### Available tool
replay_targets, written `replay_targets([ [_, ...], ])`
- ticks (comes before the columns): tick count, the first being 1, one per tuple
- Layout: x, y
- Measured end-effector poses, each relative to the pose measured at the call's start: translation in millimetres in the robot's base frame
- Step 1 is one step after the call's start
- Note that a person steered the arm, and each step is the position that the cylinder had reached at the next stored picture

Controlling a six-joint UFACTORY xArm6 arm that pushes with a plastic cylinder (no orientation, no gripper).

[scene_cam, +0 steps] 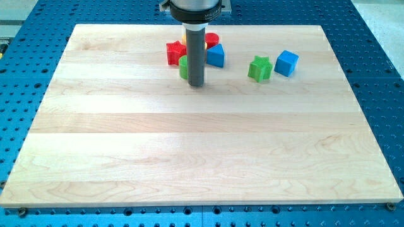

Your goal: Push the blue cube and the green star closer to the group of blocks

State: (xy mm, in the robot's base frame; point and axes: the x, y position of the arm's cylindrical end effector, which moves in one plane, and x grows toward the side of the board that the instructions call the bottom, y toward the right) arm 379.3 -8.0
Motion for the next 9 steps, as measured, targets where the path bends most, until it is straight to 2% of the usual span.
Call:
replay_targets([
  [1,36,1],
  [2,98,42],
  [3,120,115],
  [5,64,280],
  [6,31,312],
  [7,-21,296],
  [8,-43,249],
  [9,-43,238],
])
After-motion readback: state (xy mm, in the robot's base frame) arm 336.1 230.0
